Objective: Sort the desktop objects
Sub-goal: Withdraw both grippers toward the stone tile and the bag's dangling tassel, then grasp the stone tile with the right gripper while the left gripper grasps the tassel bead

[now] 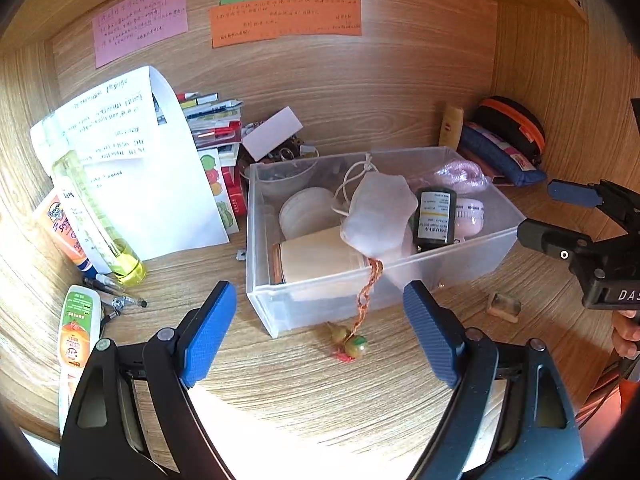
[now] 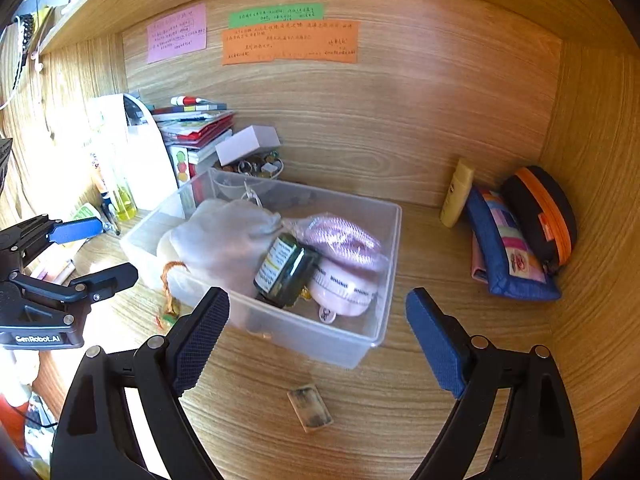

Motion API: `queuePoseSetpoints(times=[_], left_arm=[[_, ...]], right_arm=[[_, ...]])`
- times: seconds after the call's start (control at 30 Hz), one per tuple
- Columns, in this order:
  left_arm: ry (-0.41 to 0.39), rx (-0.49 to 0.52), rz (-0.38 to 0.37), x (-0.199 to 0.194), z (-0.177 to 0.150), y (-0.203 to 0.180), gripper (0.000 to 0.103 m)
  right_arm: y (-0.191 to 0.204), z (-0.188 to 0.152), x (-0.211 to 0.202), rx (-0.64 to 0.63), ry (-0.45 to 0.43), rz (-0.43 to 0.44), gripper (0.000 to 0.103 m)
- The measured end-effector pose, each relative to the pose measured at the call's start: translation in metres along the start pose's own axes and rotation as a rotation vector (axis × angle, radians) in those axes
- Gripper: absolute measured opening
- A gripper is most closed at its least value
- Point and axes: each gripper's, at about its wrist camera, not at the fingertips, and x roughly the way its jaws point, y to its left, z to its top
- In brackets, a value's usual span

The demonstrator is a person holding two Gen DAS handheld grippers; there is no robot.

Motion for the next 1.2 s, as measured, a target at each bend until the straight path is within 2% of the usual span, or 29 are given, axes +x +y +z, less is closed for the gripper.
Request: queuePoseSetpoints(times=[0.27, 0.47, 0.53, 0.6, 0.77, 0.87, 0.93, 1.0, 1.07, 1.13, 1.2], left_arm=[[0.084, 0.017, 0.004, 0.018, -0.024, -0.002, 0.086], [0.153, 0.011, -0.032, 0.037, -0.036, -0.005, 0.085], [0.168, 0.004, -0.039, 0.043, -0.038, -0.006, 0.080], [0.186, -0.001, -0.047, 0.049, -0.039, -0.007, 0.067], [0.207, -0.012, -0.061, 0.058, -0.040, -0.011, 0.056], [0.218, -0.013, -0.069, 0.061, -0.041, -0.013, 0.047], [0.217, -0.016, -0.065, 0.062, -0.041, -0.014, 0.045], [0.216, -0.020, -0.067, 0.061, -0.041, -0.015, 0.045], [0.210, -0.014, -0.061, 0.061, -0.042, -0.018, 0.045], [0.201, 0.000, -0.048, 0.060, -0.043, -0.021, 0.045], [0.198, 0.002, -0.053, 0.058, -0.044, -0.023, 0.041]], right_arm=[[-0.010, -0.023, 0.007, 0.022, 0.076, 0.000, 0.089], [-0.015, -0.043, 0.022, 0.033, 0.161, 0.014, 0.089], [-0.015, -0.050, 0.028, 0.030, 0.190, 0.012, 0.089], [-0.016, -0.055, 0.033, 0.031, 0.211, 0.005, 0.089], [-0.018, -0.067, 0.043, 0.032, 0.260, 0.023, 0.089], [-0.018, -0.071, 0.043, 0.019, 0.253, 0.023, 0.087], [-0.018, -0.072, 0.041, 0.007, 0.244, 0.027, 0.087], [-0.018, -0.073, 0.040, 0.003, 0.241, 0.036, 0.082], [-0.017, -0.074, 0.042, -0.007, 0.251, 0.055, 0.068], [-0.015, -0.075, 0.044, -0.013, 0.267, 0.076, 0.064], [-0.012, -0.077, 0.044, -0.034, 0.260, 0.061, 0.061]])
